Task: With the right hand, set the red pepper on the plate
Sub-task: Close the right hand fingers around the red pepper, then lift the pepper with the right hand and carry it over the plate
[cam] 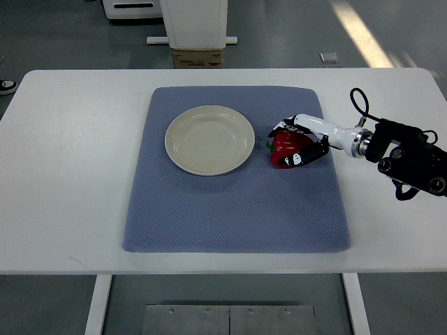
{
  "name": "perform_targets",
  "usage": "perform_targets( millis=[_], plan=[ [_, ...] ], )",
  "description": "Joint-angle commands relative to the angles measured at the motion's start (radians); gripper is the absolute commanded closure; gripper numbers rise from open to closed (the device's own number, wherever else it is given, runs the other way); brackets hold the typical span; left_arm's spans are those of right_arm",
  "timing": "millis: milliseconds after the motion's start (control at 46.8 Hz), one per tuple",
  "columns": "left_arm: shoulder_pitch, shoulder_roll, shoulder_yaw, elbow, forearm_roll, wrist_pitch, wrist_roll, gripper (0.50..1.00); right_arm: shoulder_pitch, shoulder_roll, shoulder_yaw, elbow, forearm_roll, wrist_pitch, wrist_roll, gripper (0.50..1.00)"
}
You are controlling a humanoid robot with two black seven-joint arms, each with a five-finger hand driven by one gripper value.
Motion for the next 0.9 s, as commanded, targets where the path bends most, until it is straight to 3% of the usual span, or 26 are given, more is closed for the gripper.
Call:
perform_targets(
  millis=[0, 449, 877],
  plan=[
    [0.000, 0.000, 0.000, 0.000, 0.000, 0.000, 0.000, 0.500, 0.007, -0.002, 0.003, 0.000, 0.003, 0.000, -0.009, 1.000],
    [0.000, 0.000, 0.000, 0.000, 0.000, 0.000, 0.000, 0.500, 0.076, 0.004, 0.012, 0.002, 0.013, 0.001, -0.042, 1.000],
    [0.000, 0.000, 0.000, 0.000, 0.000, 0.000, 0.000, 0.500, 0.155, 0.094, 0.014, -0.002, 0.045, 0.000, -0.101, 1.000]
  ],
)
